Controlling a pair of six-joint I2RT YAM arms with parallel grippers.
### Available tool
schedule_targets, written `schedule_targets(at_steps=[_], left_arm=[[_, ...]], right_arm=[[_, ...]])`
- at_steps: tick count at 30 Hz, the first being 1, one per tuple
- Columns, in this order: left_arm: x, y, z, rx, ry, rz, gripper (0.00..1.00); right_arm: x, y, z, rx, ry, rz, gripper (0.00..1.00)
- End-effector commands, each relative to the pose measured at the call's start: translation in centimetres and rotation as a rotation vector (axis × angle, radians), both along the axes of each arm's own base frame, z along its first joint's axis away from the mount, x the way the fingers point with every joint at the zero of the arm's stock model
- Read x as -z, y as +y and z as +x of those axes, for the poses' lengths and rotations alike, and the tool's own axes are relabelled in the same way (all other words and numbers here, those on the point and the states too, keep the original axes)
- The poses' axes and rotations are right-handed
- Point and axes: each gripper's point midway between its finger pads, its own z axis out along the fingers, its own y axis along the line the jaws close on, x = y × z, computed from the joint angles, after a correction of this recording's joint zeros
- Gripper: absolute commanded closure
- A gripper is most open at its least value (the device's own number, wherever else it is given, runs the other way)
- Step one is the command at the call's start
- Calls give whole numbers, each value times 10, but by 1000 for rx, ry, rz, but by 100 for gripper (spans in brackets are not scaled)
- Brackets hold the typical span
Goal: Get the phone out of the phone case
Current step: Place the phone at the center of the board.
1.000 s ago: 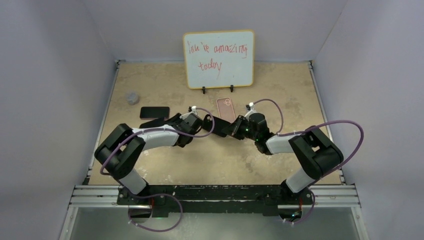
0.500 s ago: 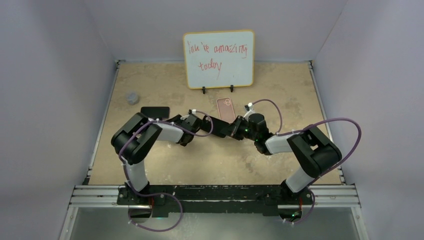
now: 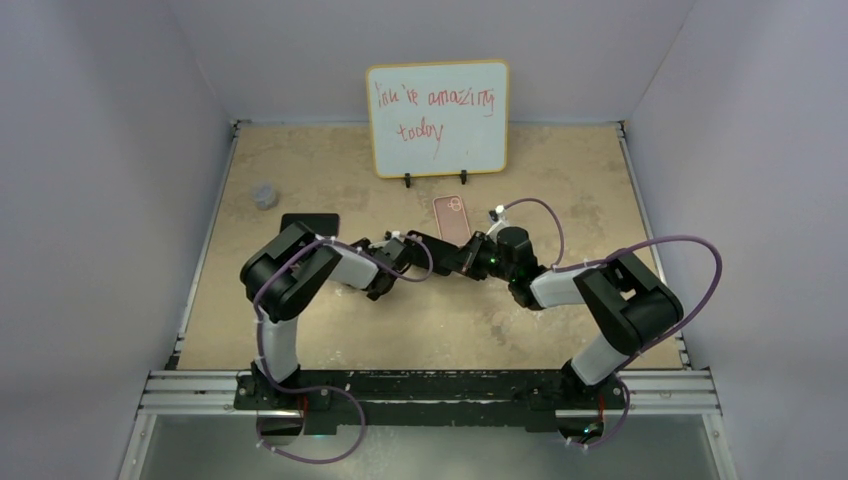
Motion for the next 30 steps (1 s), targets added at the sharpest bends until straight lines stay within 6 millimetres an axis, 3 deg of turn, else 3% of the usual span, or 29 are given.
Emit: schedule_targets(at_steps=[1, 7, 18, 26, 30], left_arm=[[4, -19, 4, 19, -21, -55, 80], [-5, -23, 6, 10, -57, -116, 56], [-25, -53, 1, 54, -37, -410, 34], [-27, -47, -1, 37, -22, -413, 32], [-15, -37, 1, -6, 12, -361, 32]], right_arm=[[-12, 4, -1, -23, -36, 22, 100], [-14, 2, -4, -26, -37, 10, 100], [-38, -4, 3, 4, -78, -22, 100], [-49, -8, 9, 32, -100, -52, 100], [-52, -8, 11, 34, -110, -57, 100]])
